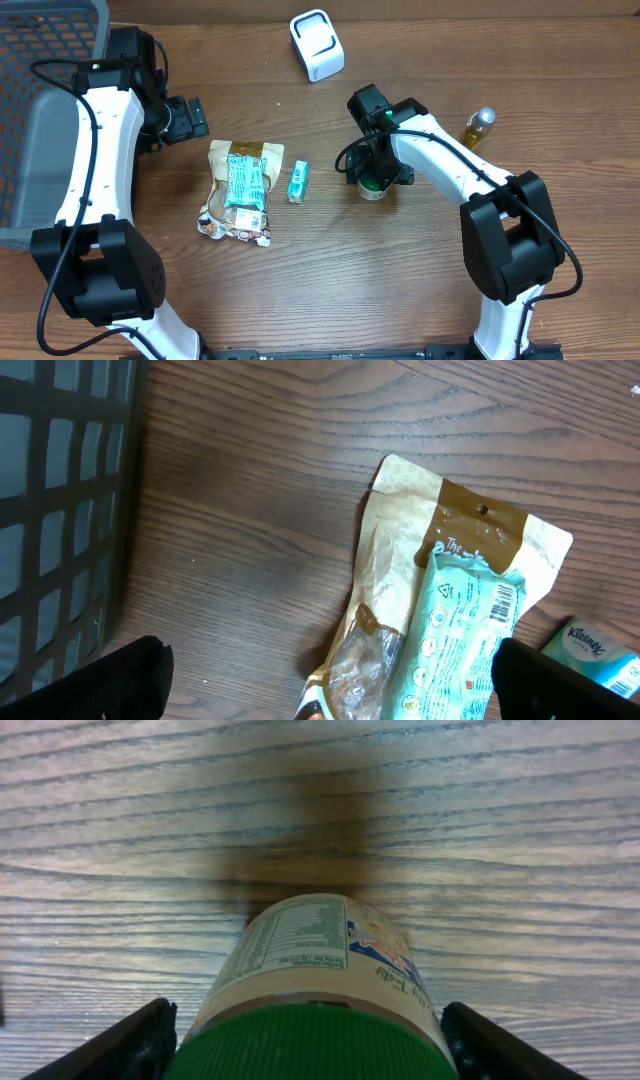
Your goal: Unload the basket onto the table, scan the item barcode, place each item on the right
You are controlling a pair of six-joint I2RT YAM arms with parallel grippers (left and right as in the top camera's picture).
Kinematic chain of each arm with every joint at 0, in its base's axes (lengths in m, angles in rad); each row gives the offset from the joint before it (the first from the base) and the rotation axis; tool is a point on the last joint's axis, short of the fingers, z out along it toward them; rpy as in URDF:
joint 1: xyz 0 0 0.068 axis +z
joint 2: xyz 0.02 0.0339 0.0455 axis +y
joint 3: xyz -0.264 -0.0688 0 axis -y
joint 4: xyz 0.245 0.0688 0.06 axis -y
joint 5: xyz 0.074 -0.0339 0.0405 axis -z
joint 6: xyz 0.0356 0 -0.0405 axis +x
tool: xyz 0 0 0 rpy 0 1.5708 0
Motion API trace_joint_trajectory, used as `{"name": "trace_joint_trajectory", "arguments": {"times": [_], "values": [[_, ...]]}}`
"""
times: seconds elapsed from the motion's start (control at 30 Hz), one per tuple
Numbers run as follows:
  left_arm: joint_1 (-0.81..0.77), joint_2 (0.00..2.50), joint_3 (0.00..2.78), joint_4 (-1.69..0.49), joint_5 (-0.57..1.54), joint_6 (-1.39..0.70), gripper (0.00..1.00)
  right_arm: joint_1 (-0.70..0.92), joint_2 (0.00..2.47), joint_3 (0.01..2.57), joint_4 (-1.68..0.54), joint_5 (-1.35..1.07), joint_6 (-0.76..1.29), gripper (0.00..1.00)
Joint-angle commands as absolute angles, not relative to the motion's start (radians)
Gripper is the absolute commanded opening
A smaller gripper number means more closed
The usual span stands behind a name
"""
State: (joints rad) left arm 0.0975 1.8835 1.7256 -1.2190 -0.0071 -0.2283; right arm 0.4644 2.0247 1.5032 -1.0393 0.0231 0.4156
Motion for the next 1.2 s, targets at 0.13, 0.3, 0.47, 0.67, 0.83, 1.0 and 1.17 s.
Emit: {"name": "trace_joint_trajectory", "arguments": {"times": [0.13, 0.3, 0.47, 0.67, 0.83, 1.0, 1.17], "values": [[0.091, 1.877, 1.721, -1.217, 0.0, -0.213, 0.99, 0.463, 2.032, 1.493, -1.036, 0.025, 0.418, 0.78], [0.091, 1.877, 1.721, -1.217, 0.0, -0.213, 1.0, 0.463, 2.044, 1.493, -1.04, 0.024, 0.418, 0.78], [0.091, 1.877, 1.721, -1.217, 0.0, -0.213, 1.0, 0.463, 2.045, 1.493, -1.044, 0.024, 0.418, 0.76], [0.091, 1.877, 1.721, -1.217, 0.0, -0.213, 0.99, 0.463, 2.045, 1.493, -1.05, 0.024, 0.418, 0.75], [0.091, 1.877, 1.721, -1.217, 0.0, -0.213, 0.99, 0.464, 2.045, 1.493, -1.05, 0.024, 0.422, 0.77], [0.091, 1.877, 1.721, -1.217, 0.0, -0.213, 0.99, 0.464, 2.045, 1.493, -1.051, 0.024, 0.422, 0.77], [0.091, 1.877, 1.721, -1.217, 0.0, -0.213, 0.99, 0.464, 2.045, 1.493, -1.057, 0.024, 0.422, 0.66]]}}
